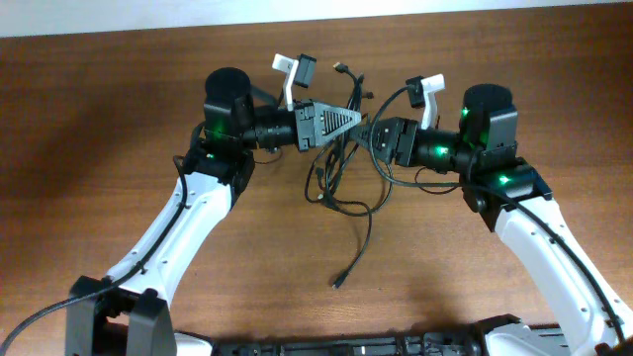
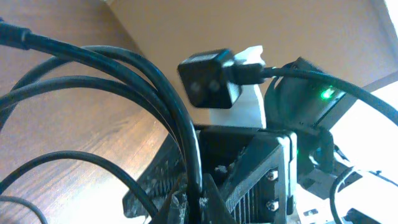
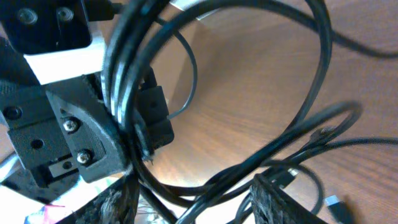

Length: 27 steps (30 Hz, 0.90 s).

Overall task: Untangle cables
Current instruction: 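Pull the cables apart, left gripper left and right gripper far right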

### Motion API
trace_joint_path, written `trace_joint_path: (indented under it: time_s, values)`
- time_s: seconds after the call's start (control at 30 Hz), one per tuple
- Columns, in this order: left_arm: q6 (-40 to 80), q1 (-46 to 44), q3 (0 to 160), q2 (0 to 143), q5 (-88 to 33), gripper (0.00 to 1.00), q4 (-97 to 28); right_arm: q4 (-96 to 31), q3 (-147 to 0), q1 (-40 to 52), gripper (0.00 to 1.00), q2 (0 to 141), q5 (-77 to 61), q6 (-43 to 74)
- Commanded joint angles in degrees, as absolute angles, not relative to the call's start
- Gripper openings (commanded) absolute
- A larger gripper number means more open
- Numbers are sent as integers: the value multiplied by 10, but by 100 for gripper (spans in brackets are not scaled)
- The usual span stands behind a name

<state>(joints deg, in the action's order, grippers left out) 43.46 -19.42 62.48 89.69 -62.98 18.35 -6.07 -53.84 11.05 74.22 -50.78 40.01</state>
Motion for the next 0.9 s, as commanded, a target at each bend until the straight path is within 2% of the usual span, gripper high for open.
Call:
trace_joint_path:
  time_s: [0.0, 0.17, 0.3, 0.4, 0.5, 0.53, 0.57, 0.67, 0.7, 0.8, 0.87]
  values:
    - [481, -193, 634, 883, -669, 0, 233, -69, -543, 109, 47, 753, -476, 460]
    - [508, -193, 634, 883, -672, 0, 269, -86, -543, 109, 38, 754, -474, 460]
    - [508, -193, 634, 883, -673, 0, 272, -101, -543, 109, 15, 754, -449, 459]
    - [491, -192, 634, 883, -673, 0, 272, -156, -543, 109, 4, 754, -381, 409]
    - [420, -177, 634, 883, -677, 0, 236, -239, -543, 109, 4, 754, -265, 356]
    - [379, -169, 634, 883, -677, 0, 206, -269, -543, 109, 4, 754, -213, 339]
    - [294, -150, 634, 883, -655, 0, 121, -309, -543, 109, 4, 754, -127, 315]
    - [193, -118, 634, 883, -551, 0, -31, -346, -543, 107, 4, 754, -16, 297]
    - [154, -98, 634, 883, -477, 0, -100, -358, -543, 107, 4, 754, 27, 295]
    - [135, -45, 634, 883, -343, 0, -202, -387, -543, 107, 4, 754, 146, 293]
    - [135, -4, 634, 883, -306, 0, -233, -398, -543, 107, 4, 754, 202, 293]
